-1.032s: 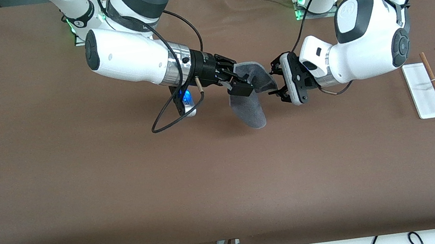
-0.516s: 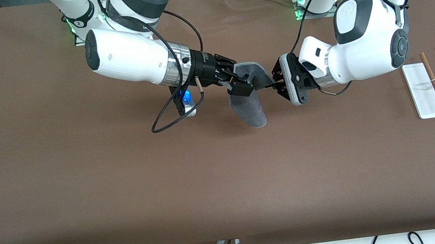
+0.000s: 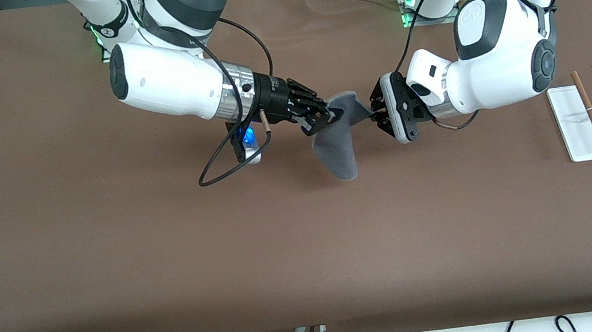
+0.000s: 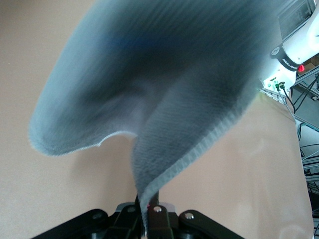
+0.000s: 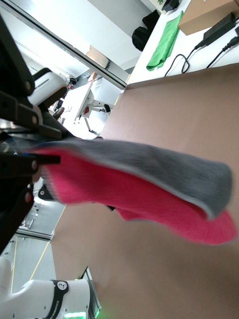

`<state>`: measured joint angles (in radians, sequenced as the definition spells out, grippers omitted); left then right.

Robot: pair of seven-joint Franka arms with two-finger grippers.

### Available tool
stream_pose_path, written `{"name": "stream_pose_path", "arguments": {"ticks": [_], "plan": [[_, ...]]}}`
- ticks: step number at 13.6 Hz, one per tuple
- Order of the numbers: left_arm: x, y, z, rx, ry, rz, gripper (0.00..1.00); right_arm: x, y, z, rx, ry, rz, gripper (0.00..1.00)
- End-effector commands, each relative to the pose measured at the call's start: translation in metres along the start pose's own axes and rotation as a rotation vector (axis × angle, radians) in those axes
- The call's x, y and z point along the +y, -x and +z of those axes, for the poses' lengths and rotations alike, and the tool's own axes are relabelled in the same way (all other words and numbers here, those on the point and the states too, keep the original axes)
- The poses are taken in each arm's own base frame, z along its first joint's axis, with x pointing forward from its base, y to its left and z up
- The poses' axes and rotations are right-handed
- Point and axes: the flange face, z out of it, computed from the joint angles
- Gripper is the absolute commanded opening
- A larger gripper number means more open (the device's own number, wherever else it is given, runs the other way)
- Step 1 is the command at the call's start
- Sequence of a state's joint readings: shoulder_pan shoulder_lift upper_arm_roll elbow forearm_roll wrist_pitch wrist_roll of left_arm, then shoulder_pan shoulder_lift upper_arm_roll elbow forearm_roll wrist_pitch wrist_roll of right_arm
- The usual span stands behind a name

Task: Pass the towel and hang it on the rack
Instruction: 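Open the right gripper while the left gripper carries the towel away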

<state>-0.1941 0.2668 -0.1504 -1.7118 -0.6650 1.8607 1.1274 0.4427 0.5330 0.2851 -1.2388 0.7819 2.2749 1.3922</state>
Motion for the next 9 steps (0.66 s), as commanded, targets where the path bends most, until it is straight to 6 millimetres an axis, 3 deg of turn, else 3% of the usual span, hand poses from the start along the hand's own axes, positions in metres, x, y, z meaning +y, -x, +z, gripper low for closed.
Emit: {"name": "stream_pose_path", "arguments": {"ticks": [1,3,6,9], "plan": [[0.002,0.000,-0.003,0.027,0.005,0.022,0.00,-0.018,-0.011,-0.025,-0.035,-0.044,0.037,1.00],[0.000,0.002,-0.005,0.028,0.003,0.019,0.00,-0.024,-0.021,-0.040,-0.034,-0.040,0.044,1.00],[-0.001,0.008,-0.011,0.011,0.020,0.010,0.00,-0.042,-0.040,-0.089,-0.044,-0.032,0.040,1.00],[-0.024,0.050,-0.041,-0.018,0.023,-0.053,0.00,-0.051,-0.057,-0.128,-0.044,-0.020,0.045,1.00]]}}
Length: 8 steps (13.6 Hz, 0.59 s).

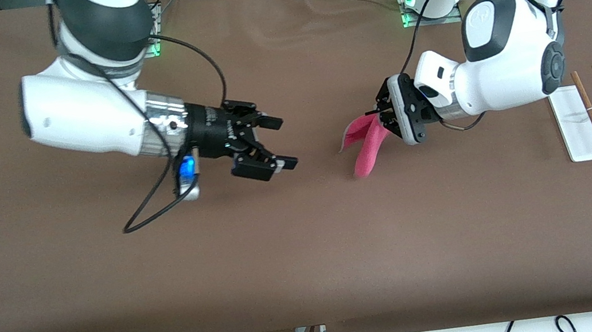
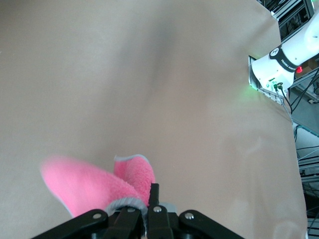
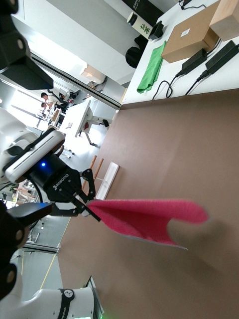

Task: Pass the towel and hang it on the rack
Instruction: 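Open the right gripper while the left gripper carries the towel away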

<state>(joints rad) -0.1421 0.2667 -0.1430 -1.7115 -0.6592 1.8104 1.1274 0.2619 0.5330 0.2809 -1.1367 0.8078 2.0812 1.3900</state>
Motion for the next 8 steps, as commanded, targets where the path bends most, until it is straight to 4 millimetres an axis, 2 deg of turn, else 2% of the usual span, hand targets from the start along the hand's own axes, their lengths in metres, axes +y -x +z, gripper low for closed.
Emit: {"name": "stream_pose_path", "arguments": {"ticks": [1,4,7,8], "plan": [[-0.020,0.045,-0.036,-0.054,-0.003,-0.028,0.00,-0.010,-0.008,-0.033,-0.031,0.016,-0.020,1.00],[-0.043,0.113,-0.093,-0.106,0.002,-0.127,0.00,-0.008,-0.042,-0.081,-0.033,0.084,-0.119,1.00],[-0.062,0.192,-0.182,-0.161,-0.077,-0.234,0.00,0.004,-0.067,-0.134,-0.015,0.182,-0.290,1.00],[-0.066,0.215,-0.204,-0.172,-0.096,-0.269,0.00,0.012,-0.074,-0.138,0.040,0.260,-0.421,1.00]]}}
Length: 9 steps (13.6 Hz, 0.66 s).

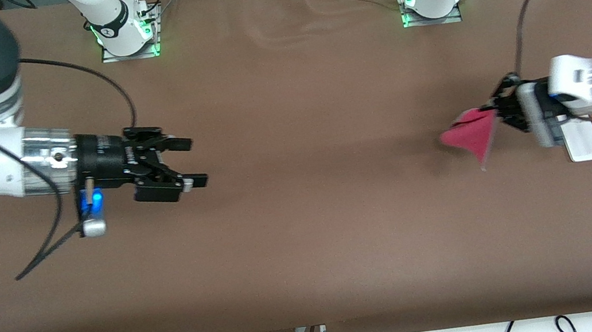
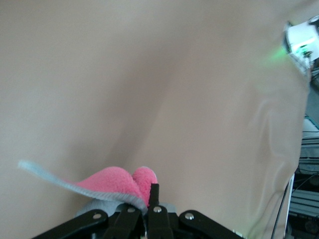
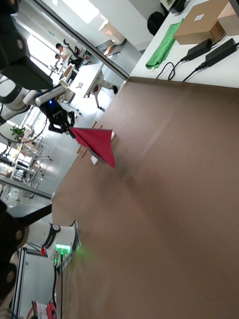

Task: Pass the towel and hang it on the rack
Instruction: 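Drape the towel over the rack dowels with the left gripper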

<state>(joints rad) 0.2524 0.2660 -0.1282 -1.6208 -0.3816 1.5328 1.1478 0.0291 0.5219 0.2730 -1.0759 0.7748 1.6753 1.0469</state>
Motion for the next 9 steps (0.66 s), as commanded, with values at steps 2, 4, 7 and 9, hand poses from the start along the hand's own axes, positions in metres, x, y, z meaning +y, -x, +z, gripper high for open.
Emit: {"name": "stream_pose_path", "arguments": {"ticks": [2,4,7,9], "plan": [[-0.035,0.085,-0.062,-0.050,-0.065,-0.110,0.00,0.018,0.013,-0.025,0.144,0.180,-0.324,1.00],[-0.054,0.137,-0.068,-0.055,-0.053,-0.168,0.00,0.025,0.008,-0.029,0.159,0.223,-0.343,1.00],[-0.080,0.202,-0.065,-0.088,-0.036,-0.177,0.00,0.036,-0.012,-0.051,0.216,0.267,-0.402,1.00],[-0.095,0.246,-0.063,-0.081,-0.031,-0.224,0.00,0.043,-0.027,-0.054,0.275,0.356,-0.488,1.00]]}}
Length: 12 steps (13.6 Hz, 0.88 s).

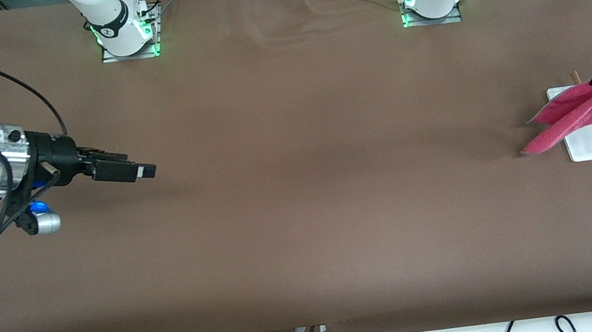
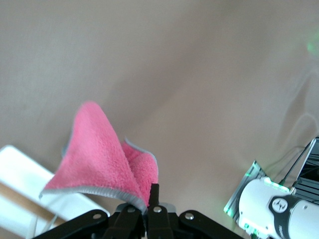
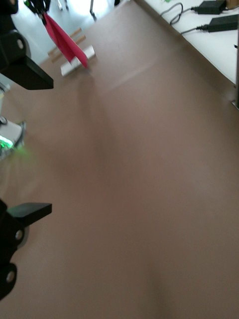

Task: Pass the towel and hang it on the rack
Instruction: 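Drape the towel over the rack dowels with the left gripper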

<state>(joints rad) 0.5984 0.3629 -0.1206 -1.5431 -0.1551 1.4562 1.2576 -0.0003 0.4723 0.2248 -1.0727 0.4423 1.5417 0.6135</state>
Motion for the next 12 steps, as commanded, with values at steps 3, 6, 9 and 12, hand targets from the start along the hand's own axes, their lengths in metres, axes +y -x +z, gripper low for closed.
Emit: {"name": "stream_pose_path", "arguments": {"ticks": [3,6,9,12], "plan": [[-0.044,0.057,-0.019,-0.049,-0.047,-0.015,0.00,0.026,-0.014,-0.004,0.093,0.194,-0.191,1.00],[-0.062,0.088,-0.025,-0.060,-0.066,-0.018,0.00,0.055,-0.022,-0.010,0.097,0.337,-0.269,1.00],[-0.074,0.118,-0.027,-0.089,-0.095,-0.028,0.00,0.088,-0.005,-0.019,0.086,0.406,-0.282,1.00],[-0.093,0.148,-0.020,-0.069,-0.132,-0.018,0.00,0.096,0.016,-0.023,0.096,0.471,-0.288,1.00]]}}
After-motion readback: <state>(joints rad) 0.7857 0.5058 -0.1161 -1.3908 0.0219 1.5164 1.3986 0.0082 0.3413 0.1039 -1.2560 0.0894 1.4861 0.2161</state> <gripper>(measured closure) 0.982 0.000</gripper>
